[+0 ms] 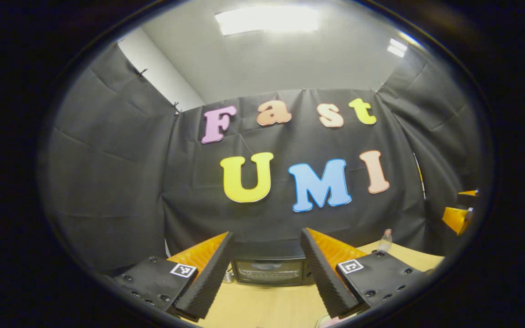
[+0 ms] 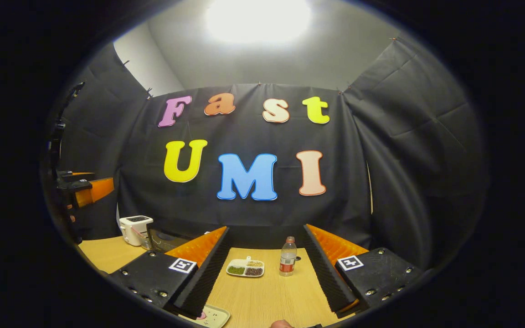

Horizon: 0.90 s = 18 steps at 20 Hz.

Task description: Open the electric oven with the left hand, put the food in, and close the electric oven.

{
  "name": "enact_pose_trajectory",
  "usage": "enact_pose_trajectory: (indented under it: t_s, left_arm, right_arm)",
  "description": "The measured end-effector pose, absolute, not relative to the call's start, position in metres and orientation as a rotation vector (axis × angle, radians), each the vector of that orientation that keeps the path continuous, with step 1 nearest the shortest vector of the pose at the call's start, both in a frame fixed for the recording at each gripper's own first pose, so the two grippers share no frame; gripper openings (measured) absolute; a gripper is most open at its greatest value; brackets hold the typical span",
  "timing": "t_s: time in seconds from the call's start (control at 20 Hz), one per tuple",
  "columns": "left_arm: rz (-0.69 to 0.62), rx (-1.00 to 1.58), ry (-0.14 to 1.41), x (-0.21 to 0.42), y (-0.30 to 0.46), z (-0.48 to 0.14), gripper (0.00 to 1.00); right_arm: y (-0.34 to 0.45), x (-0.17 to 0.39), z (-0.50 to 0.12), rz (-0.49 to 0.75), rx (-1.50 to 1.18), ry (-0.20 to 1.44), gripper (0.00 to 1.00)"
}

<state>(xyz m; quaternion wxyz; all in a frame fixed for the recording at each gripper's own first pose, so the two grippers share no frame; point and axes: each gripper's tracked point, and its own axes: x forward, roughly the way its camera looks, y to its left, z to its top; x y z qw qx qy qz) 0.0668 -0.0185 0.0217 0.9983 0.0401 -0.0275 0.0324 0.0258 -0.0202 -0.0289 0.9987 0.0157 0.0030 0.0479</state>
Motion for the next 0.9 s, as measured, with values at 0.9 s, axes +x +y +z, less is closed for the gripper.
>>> enact_pose_trajectory:
  t_s: [0.9]
  left_arm:
    - [-0.061, 0.035, 0.108, 0.282, 0.022, -0.113, 1.0]
  right_arm:
    - [0.015, 0.091, -0.051, -0.137, 0.013, 0.076, 0.97]
